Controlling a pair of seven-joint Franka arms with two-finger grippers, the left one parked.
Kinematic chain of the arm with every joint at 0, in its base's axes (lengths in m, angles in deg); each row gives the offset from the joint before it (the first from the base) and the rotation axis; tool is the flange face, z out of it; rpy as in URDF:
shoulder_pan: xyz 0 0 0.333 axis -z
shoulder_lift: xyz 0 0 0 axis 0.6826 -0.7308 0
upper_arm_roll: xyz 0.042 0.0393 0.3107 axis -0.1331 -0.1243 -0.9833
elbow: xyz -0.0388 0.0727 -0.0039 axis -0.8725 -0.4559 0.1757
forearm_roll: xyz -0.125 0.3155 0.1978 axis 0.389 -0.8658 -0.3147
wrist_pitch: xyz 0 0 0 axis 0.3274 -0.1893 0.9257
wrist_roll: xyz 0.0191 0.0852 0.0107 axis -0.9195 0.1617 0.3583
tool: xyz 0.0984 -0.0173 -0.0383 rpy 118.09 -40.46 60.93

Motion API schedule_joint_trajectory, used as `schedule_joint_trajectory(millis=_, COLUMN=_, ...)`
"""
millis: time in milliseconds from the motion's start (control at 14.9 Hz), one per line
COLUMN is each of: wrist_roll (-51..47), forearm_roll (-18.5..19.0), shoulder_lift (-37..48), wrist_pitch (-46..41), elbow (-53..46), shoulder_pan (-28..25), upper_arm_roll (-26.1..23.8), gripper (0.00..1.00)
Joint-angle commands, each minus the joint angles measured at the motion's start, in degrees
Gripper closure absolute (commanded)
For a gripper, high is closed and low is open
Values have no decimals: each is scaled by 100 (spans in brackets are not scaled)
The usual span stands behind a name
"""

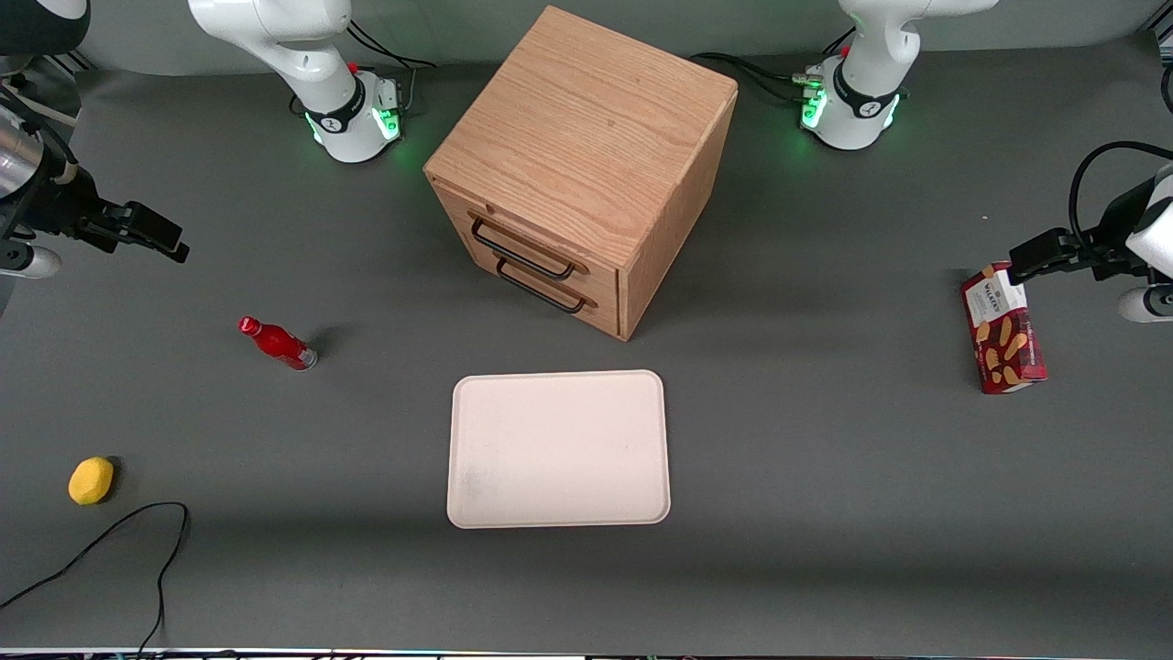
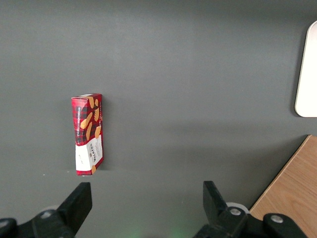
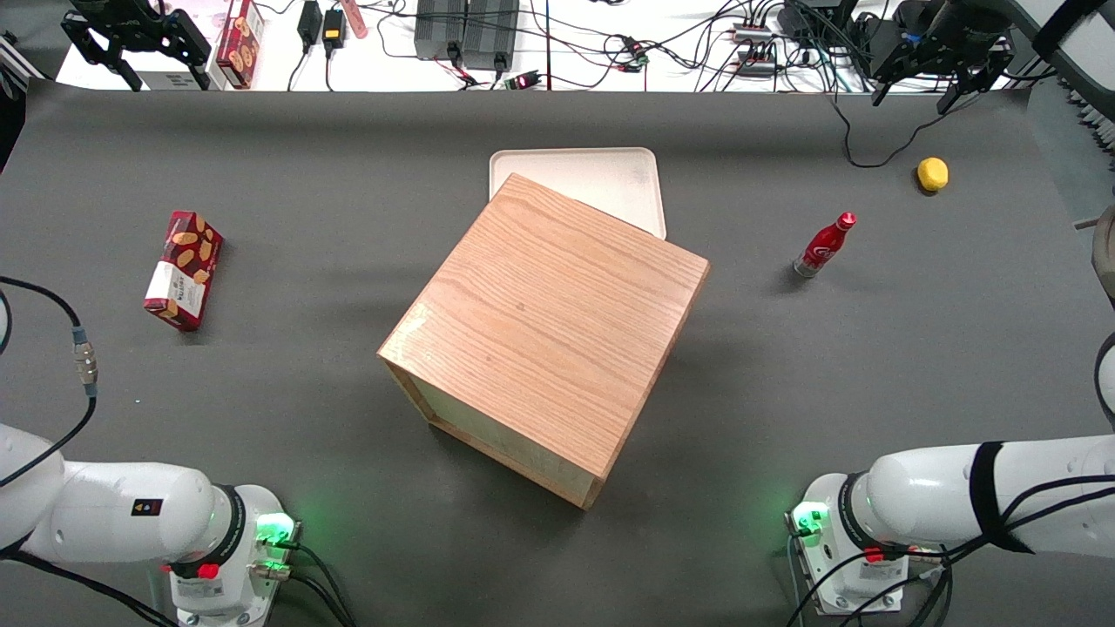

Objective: Open upper drawer
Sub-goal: 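Move the right gripper toward the upper drawer's black handle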

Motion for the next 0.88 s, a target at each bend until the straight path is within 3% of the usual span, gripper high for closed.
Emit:
schedule_joint_trajectory(millis=0, wrist_roll=-58, forearm_roll=-24, shoulder_lift=24, wrist_pitch=-101, elbow=-48, shoulder_pan=41, upper_arm_roll=-31, gripper=0)
schedule_joint_trajectory(millis=471, wrist_roll=345, forearm_roll=-15, shoulder_lift=-344, wrist_pitch=303, elbow=-170, shoulder_pan=-20, upper_arm_roll=-101, gripper=0)
schedule_joint_trajectory(millis=673, wrist_roll=619, forearm_roll=-24, shoulder_lift=-644, wrist_pitch=321, elbow=-522, shoulder_pan=-406, upper_arm_roll=-119, gripper=0)
schedule_joint_trajectory(millis=808, wrist_roll=663, forearm_roll=11, shoulder_lift=-696, wrist_pitch=321, elbow=-549, shoulder_pan=-565, upper_arm_roll=-503, gripper=0)
